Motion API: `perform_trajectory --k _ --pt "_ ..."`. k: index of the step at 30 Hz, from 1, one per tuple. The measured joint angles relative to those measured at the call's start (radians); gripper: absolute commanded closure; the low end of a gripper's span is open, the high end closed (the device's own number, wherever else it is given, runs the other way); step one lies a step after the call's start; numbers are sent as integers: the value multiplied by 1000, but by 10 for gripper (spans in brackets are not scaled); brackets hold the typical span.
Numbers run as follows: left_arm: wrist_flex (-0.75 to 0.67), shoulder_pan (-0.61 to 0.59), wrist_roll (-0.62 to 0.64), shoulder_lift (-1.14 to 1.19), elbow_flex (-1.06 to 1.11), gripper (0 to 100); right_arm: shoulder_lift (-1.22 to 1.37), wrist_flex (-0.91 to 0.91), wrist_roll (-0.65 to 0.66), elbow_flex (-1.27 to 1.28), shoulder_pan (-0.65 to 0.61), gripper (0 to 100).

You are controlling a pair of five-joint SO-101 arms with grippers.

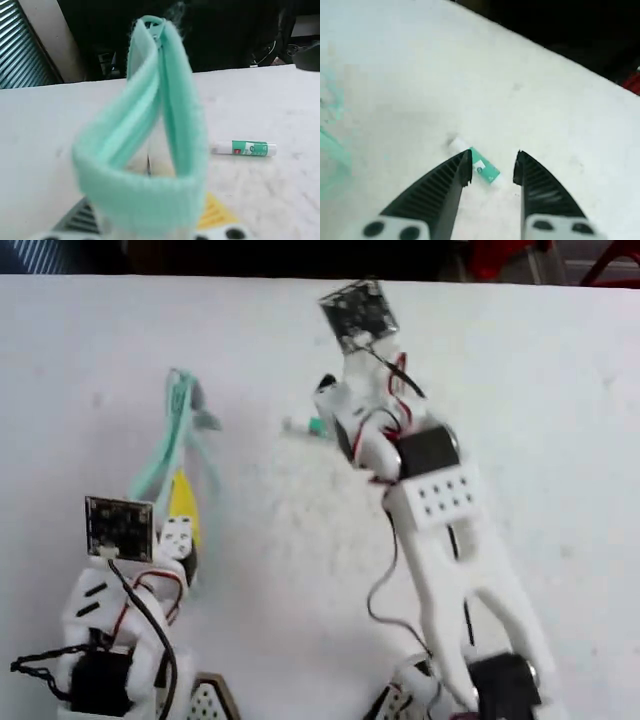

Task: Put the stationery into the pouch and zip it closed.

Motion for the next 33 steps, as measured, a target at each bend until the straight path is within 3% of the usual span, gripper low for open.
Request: perform_trajectory --k 14,23,33 --pt "0 -9 0 2 0 977 729 379 331 -664 -2 864" --pt "0 -9 0 2 0 977 1162 528 446 -1126 -9 864" --pt "-68 -9 0 2 2 977 1444 618 499 -1487 -37 864"
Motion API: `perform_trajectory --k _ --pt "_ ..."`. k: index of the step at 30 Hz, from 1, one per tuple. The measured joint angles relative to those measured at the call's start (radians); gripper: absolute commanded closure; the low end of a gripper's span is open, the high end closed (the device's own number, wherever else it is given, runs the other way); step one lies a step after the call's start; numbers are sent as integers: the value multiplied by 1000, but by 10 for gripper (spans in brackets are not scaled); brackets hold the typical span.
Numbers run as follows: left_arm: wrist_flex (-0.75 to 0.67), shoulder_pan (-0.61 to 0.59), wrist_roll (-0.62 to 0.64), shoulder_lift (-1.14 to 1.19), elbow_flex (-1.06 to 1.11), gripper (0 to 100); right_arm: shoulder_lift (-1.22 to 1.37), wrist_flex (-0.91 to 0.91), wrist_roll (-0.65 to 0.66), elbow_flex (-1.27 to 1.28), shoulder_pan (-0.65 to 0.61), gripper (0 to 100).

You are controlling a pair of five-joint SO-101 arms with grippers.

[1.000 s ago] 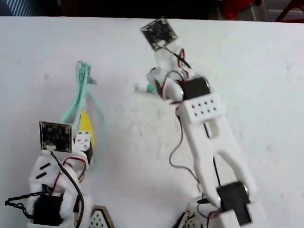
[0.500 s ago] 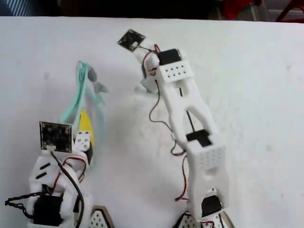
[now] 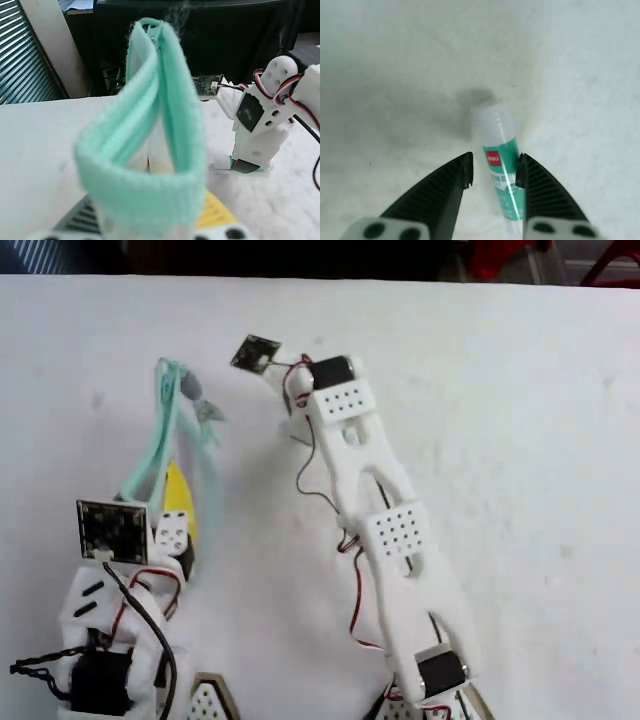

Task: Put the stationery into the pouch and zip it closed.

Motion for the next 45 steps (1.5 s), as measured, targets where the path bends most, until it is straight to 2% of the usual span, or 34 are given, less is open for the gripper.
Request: perform_trajectory --k 8,11,13,18,22,32,40,45 --pt "-5 0 0 0 0 977 138 0 21 -124 -2 882" --pt "-5 0 0 0 0 977 164 2 83 -152 -2 993" --pt "-5 0 0 0 0 977 173 6 109 -166 0 965" --pt "-5 5 0 0 0 977 178 46 121 -195 5 981" --pt "-5 68 0 0 0 977 184 110 117 -287 37 982" --pt "-5 170 0 0 0 977 -29 126 -141 -290 175 982" --pt "-5 348 0 0 0 977 -239 130 -264 -290 189 982" --pt "-3 397 0 0 0 977 -430 132 -362 -212 218 982"
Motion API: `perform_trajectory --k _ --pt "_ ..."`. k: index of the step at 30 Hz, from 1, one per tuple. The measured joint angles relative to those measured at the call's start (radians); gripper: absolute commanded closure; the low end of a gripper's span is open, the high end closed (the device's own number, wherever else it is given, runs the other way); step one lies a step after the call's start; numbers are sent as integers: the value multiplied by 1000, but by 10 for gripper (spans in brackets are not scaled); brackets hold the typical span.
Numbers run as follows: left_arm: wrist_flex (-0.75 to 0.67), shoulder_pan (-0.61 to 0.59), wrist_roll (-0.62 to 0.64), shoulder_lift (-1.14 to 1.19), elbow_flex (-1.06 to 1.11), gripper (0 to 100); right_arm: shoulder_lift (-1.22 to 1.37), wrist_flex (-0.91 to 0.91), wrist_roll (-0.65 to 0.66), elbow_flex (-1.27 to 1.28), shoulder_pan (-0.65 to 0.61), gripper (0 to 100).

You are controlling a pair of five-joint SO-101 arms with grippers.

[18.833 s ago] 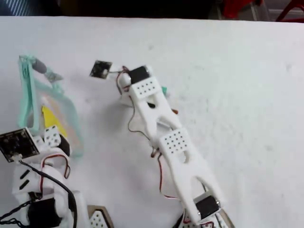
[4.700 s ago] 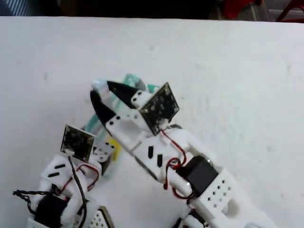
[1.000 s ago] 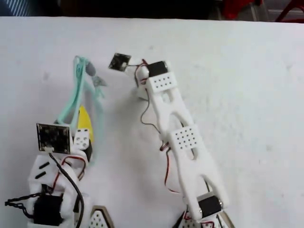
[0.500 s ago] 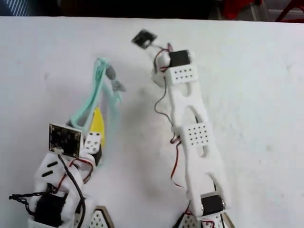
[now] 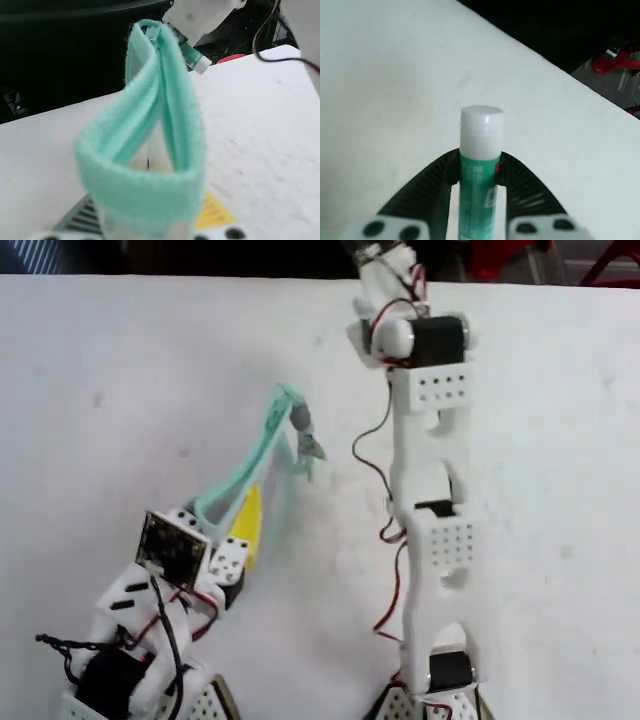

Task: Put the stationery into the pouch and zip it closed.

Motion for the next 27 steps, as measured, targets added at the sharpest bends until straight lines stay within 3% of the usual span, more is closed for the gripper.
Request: perform_trajectory --k 6,14,27 --pt "97 61 0 0 -46 977 -362 0 -26 338 -37 982" --pt "97 71 0 0 -40 976 -891 0 -28 753 -215 982" --pt "48 80 0 0 28 975 -1300 -52 -29 847 -460 982"
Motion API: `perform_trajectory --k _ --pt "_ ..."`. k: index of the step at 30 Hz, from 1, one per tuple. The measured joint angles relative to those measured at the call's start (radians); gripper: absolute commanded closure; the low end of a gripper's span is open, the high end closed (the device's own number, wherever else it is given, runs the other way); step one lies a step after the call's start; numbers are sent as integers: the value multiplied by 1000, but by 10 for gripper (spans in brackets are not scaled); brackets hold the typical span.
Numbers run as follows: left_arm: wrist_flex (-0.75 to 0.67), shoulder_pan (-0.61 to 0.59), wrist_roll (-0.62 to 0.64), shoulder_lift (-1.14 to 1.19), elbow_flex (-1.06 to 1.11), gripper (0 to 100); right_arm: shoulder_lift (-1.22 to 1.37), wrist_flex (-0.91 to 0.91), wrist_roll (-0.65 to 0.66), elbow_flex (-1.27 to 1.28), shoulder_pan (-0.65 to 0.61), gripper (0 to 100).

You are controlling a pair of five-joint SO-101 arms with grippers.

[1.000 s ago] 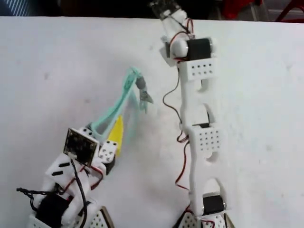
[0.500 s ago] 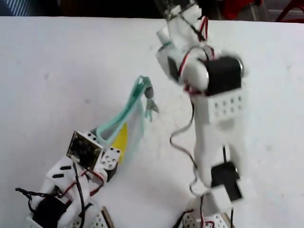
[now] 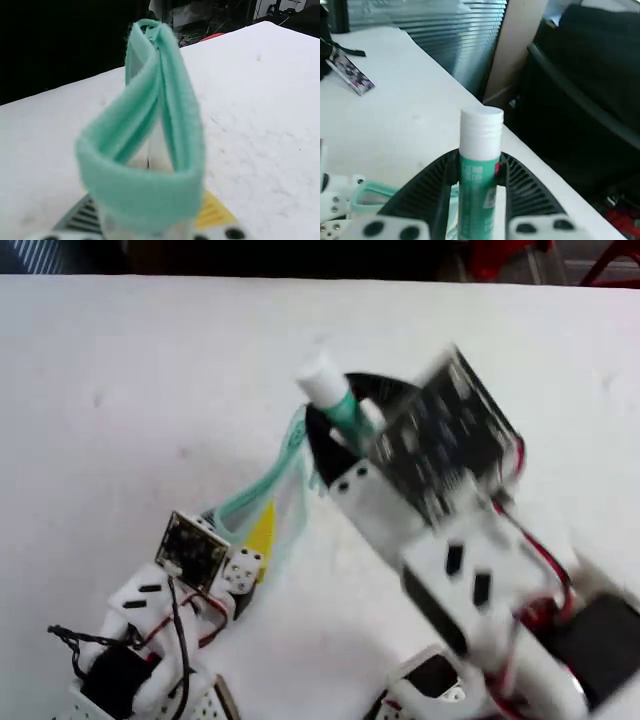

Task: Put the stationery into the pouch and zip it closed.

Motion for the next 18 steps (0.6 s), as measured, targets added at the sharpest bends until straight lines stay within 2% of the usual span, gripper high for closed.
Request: perform_trajectory --k 3,6,18 --pt "0 31 -3 0 0 910 -17 -3 0 0 -92 982" --pt "6 49 -3 0 0 828 -25 -6 2 38 -126 982" --pt "46 49 -5 -12 -3 816 -25 -26 -107 120 -126 981"
